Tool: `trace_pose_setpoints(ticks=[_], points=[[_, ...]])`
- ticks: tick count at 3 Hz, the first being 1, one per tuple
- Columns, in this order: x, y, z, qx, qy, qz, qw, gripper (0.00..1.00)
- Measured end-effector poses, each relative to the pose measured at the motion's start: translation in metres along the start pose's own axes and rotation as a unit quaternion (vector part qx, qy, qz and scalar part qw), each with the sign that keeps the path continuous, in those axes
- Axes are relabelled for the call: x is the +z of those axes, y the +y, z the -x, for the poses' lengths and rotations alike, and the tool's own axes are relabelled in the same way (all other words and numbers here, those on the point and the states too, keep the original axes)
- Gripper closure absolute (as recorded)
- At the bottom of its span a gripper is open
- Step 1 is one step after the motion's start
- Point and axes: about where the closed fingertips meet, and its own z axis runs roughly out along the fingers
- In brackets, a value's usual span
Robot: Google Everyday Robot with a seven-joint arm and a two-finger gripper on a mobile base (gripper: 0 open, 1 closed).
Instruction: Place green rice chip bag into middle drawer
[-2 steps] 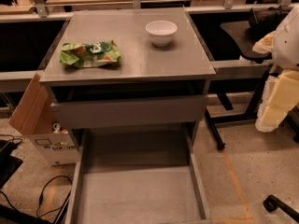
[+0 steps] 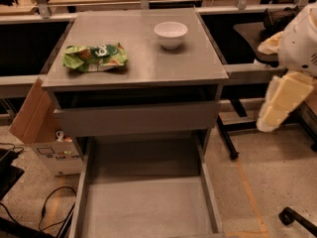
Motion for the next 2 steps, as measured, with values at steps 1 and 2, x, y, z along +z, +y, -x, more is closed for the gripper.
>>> trace_pose_setpoints(ticks=[1, 2], points=[[0.035, -0.046, 0.042, -0.012, -0.109, -0.01, 0.9939, 0.0], [0.064, -0.097, 0.09, -0.023, -0.207, -0.018, 0.9779, 0.0]])
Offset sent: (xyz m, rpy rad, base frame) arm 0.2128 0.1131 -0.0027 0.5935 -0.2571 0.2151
